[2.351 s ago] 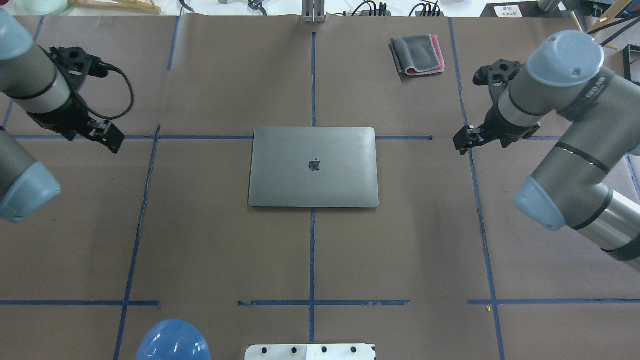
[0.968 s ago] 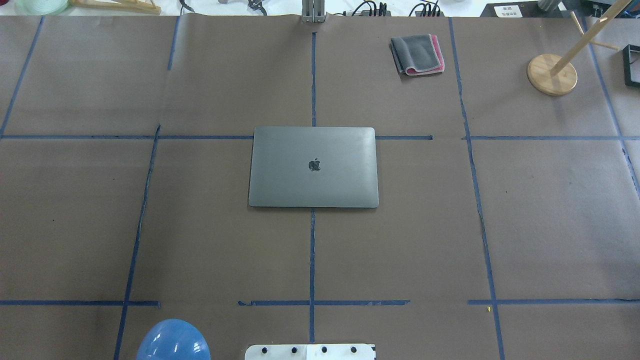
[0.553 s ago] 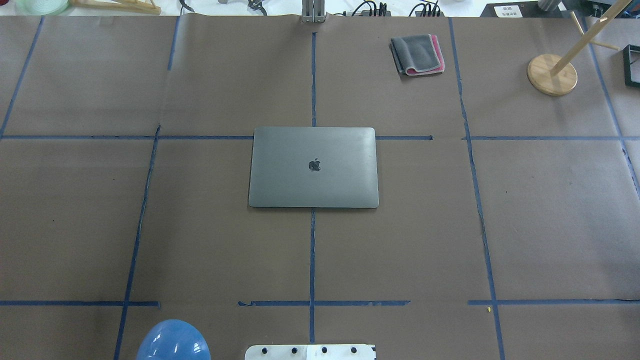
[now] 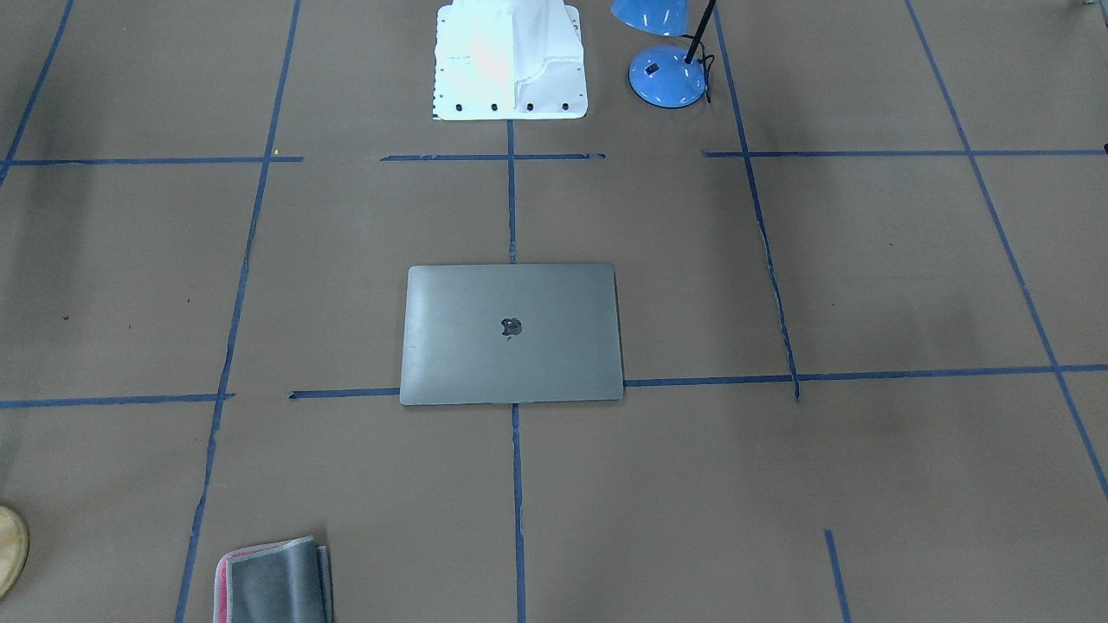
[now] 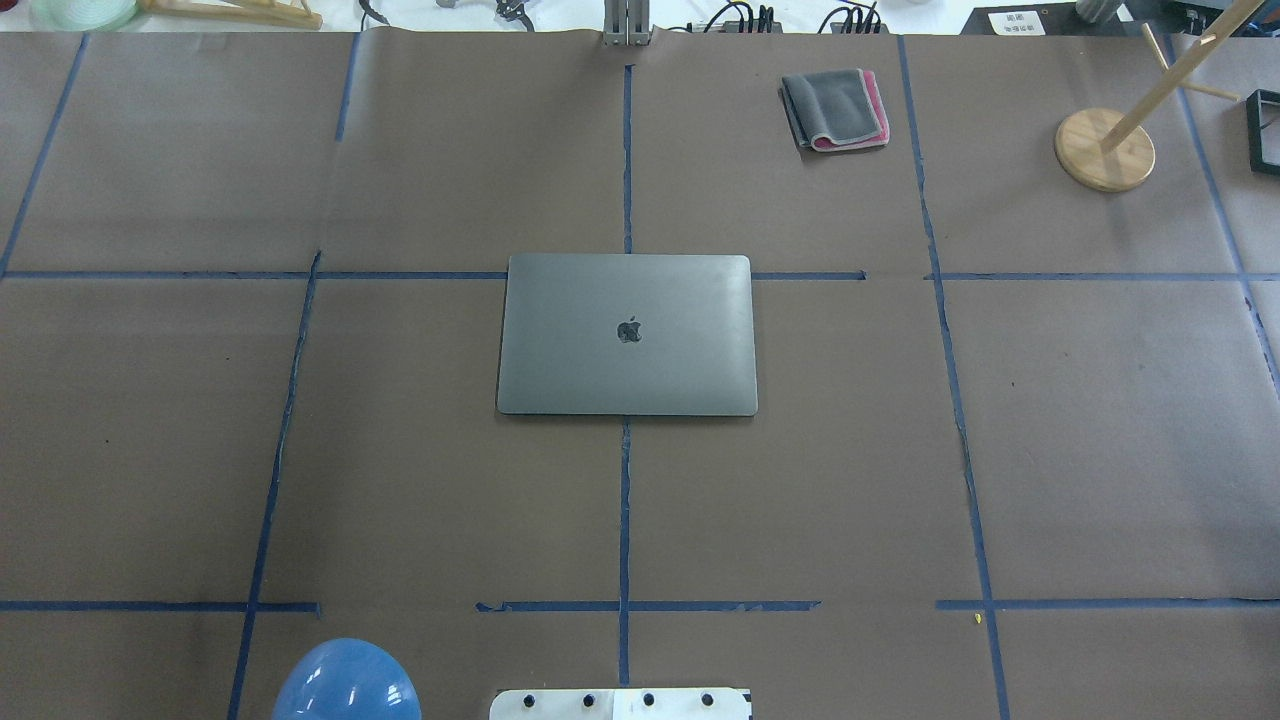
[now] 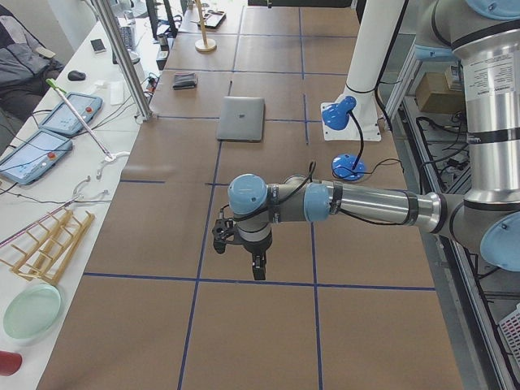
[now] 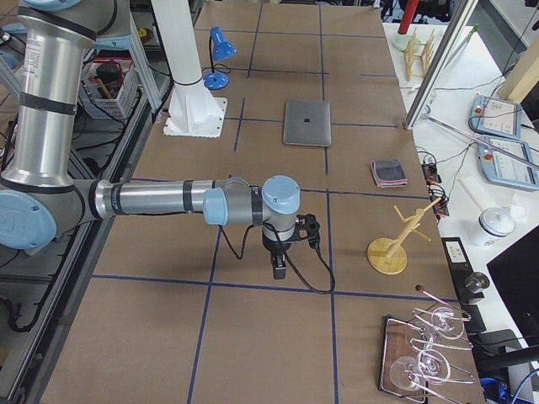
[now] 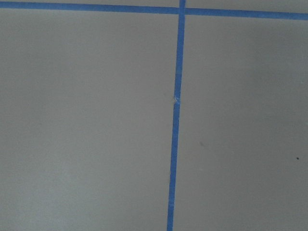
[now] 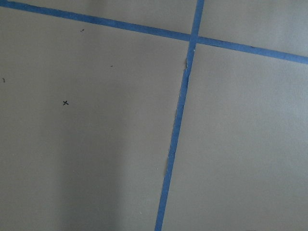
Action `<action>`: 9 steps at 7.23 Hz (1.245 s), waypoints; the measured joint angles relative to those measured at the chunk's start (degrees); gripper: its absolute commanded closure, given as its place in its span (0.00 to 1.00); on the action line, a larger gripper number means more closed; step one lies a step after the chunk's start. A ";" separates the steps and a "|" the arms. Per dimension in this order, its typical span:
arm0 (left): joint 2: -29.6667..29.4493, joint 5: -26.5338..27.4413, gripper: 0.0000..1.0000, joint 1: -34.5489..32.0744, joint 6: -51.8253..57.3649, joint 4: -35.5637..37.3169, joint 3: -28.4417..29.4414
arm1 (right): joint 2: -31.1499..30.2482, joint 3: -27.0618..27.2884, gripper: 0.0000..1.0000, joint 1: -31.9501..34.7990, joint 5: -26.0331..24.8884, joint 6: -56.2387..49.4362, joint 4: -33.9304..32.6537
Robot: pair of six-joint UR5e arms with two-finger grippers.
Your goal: Close laptop
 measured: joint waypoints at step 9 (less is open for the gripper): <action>0.21 0.21 0.00 0.42 0.26 0.04 -0.63 | -0.08 0.06 0.00 0.00 0.12 -0.09 0.07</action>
